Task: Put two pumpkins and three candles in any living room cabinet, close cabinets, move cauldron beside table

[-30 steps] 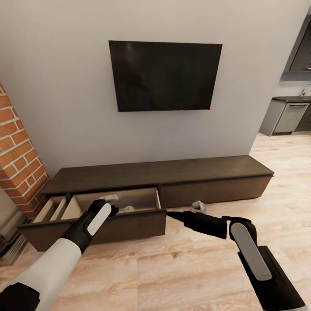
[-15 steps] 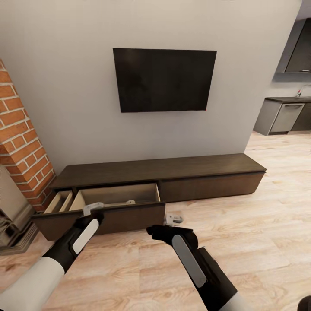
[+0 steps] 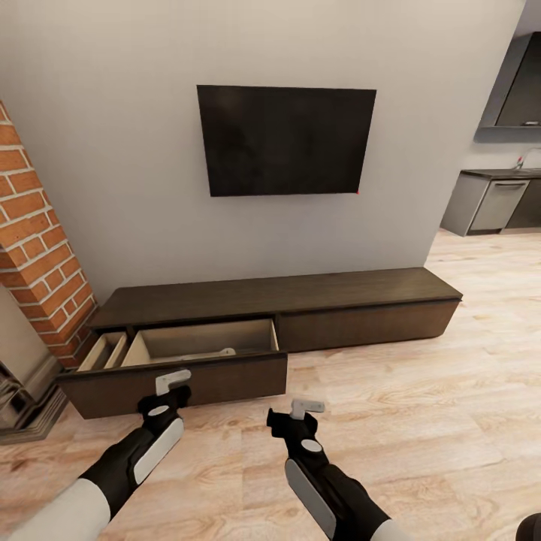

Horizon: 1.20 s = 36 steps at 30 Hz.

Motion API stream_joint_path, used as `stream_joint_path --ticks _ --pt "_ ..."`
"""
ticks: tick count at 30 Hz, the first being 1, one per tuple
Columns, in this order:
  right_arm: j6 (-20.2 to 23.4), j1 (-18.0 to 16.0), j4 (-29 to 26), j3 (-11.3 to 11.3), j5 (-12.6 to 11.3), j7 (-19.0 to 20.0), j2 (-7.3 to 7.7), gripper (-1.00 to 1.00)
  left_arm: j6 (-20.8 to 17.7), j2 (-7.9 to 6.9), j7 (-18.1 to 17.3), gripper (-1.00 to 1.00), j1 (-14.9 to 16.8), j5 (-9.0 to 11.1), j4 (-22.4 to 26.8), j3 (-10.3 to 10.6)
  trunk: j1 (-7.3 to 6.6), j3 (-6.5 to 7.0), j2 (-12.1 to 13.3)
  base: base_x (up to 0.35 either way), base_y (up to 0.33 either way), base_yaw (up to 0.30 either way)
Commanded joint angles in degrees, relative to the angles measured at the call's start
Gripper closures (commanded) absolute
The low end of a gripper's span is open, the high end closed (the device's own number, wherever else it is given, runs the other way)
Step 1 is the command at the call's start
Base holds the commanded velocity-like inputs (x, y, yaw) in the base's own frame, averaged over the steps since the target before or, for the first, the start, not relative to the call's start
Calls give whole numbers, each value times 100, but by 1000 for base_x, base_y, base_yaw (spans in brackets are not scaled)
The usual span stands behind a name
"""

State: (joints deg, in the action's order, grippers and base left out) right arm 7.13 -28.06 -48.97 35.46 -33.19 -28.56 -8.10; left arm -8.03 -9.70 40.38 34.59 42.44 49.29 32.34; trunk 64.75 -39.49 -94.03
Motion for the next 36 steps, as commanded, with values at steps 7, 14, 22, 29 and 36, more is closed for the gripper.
stream_joint_path --ticks 7,14,22,29,36 --pt "-120 -7 162 146 22 183 4 -100 150 -11 53 -100 -20 3 -38 145 0 -6 -3 0 0 0" --pt "-534 -7 200 451 172 333 -6 -100 1202 -9 -116 -100 -330 -100 -352 155 0 -6 -3 0 0 0" --pt "-651 -7 240 482 194 341 -1 -100 1410 -7 -946 -100 -379 -105 -615 158 0 -6 -3 0 0 0" --pt "-685 -7 516 468 195 348 7 -100 1771 41 -1064 -100 -382 -103 -890 163 0 -6 -3 0 0 0" --pt "-1063 -7 783 467 234 351 11 -100 2138 62 -1117 -100 -382 -111 -1284 173 0 -6 -3 0 0 0"
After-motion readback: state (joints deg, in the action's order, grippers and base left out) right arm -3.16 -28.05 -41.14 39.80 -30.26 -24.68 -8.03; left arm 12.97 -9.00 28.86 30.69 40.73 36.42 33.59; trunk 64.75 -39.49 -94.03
